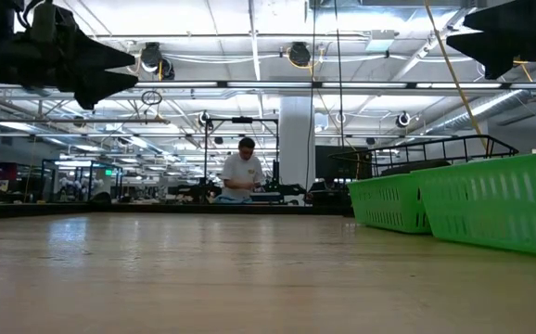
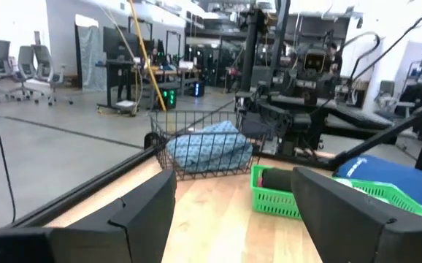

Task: Pick & Place Medicine items
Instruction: Return to Home Position

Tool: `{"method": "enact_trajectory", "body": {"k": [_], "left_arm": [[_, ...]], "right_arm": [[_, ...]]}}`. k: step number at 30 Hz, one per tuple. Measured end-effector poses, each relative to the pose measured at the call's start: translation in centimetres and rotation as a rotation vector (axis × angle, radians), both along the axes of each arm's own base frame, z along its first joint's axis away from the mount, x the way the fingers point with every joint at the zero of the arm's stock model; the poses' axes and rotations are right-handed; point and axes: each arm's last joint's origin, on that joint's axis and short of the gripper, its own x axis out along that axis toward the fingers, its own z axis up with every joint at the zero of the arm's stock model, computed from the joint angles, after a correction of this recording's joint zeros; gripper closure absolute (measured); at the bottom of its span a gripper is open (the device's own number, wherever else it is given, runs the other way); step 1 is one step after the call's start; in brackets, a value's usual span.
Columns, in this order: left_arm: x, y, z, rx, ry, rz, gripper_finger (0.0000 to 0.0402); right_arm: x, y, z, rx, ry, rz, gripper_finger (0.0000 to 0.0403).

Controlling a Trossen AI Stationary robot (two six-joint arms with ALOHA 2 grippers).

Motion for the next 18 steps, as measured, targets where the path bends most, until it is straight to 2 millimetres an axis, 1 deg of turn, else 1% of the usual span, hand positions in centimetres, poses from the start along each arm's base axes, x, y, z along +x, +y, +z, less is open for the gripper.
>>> {"method": "enact_trajectory", "body": {"k": [4,9,14,18], "left_arm": [[0.0,0.0,-0.5,0.005,-0.009,0.0,0.0121],[-0.3,0.0,-0.5,0.009,-0.018,0.0,0.0121],[-0.7,-0.1,-0.9,0.0,0.027,-0.001,0.0121],[-1.0,-0.1,-0.9,-0.004,0.02,-0.002,0.0121]], "right_arm": [[0.1,0.1,-0.3,-0.006,0.01,0.001,0.0183],[0.0,0.0,-0.2,-0.033,0.018,-0.008,0.0183],[0.0,-0.2,-0.1,-0.041,0.033,-0.084,0.0187],[0.0,-0.2,-0.2,-0.045,0.041,-0.085,0.0186]]}}
